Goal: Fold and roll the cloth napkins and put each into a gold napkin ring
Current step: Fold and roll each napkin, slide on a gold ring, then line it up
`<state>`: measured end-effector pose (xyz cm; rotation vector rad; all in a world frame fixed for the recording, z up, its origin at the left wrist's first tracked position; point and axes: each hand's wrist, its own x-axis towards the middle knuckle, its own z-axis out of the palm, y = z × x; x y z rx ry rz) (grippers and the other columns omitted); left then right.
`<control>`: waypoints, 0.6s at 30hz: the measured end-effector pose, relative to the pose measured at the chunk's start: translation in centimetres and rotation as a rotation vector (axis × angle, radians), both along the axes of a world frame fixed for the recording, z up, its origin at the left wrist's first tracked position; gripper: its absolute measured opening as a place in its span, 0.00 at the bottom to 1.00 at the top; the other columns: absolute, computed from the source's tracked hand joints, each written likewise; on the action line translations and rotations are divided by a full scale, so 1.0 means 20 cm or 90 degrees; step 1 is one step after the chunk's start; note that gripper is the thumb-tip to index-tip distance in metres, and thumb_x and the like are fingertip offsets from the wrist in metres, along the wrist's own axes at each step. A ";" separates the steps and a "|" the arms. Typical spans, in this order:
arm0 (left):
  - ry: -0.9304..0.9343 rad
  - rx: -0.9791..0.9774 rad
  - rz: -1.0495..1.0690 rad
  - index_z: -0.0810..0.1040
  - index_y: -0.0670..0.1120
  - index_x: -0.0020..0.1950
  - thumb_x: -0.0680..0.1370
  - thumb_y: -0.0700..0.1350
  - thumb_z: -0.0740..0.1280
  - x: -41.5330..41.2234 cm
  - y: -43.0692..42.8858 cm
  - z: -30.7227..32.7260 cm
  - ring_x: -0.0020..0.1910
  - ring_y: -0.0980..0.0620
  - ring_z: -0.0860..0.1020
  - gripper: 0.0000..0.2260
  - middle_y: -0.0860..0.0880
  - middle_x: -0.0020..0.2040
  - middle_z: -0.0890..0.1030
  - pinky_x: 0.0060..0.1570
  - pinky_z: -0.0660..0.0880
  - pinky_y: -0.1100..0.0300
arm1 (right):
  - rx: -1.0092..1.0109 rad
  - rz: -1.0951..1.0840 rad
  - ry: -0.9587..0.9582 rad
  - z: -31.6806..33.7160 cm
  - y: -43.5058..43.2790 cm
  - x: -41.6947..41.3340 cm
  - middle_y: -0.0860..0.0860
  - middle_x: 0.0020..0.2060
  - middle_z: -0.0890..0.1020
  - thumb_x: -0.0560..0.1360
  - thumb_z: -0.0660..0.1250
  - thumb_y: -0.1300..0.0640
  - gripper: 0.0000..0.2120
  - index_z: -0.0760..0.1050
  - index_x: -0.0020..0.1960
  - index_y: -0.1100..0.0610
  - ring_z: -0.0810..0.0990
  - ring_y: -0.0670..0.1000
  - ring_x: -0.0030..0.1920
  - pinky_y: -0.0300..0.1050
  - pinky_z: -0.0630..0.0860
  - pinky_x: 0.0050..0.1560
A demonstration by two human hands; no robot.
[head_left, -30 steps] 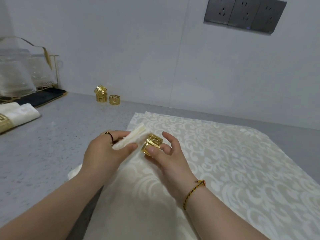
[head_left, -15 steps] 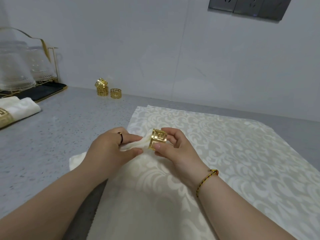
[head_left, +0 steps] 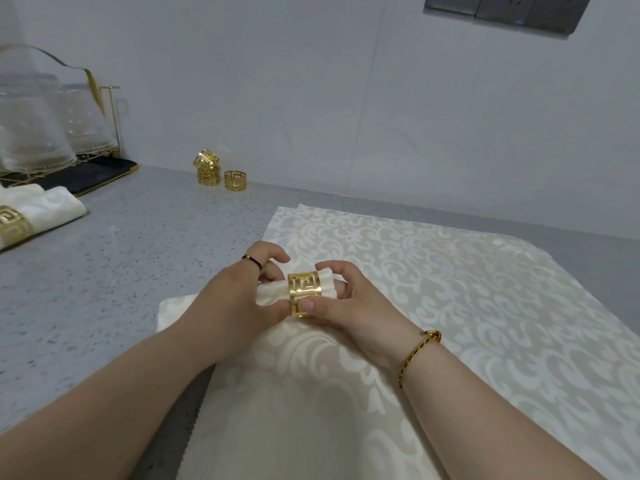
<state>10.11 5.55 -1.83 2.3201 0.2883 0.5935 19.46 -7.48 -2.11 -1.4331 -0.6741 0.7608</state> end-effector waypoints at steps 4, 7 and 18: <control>0.086 0.073 -0.040 0.60 0.65 0.58 0.70 0.44 0.70 -0.02 -0.03 0.01 0.47 0.61 0.70 0.26 0.63 0.48 0.67 0.45 0.65 0.77 | -0.013 -0.034 -0.006 -0.01 0.02 -0.01 0.51 0.41 0.81 0.60 0.74 0.60 0.23 0.67 0.50 0.53 0.79 0.54 0.44 0.54 0.75 0.57; 0.127 0.270 0.020 0.52 0.57 0.73 0.64 0.64 0.67 0.00 -0.08 -0.02 0.59 0.58 0.67 0.42 0.59 0.59 0.65 0.55 0.61 0.68 | -0.023 -0.026 -0.027 -0.02 0.02 -0.01 0.52 0.43 0.80 0.65 0.73 0.61 0.19 0.68 0.50 0.54 0.79 0.54 0.45 0.53 0.75 0.56; 0.104 0.285 0.119 0.70 0.58 0.61 0.66 0.65 0.67 0.02 -0.08 0.00 0.43 0.60 0.70 0.26 0.59 0.49 0.69 0.34 0.60 0.73 | -0.120 -0.138 -0.178 0.00 0.03 -0.05 0.52 0.36 0.74 0.78 0.60 0.56 0.06 0.69 0.43 0.56 0.72 0.45 0.21 0.35 0.68 0.23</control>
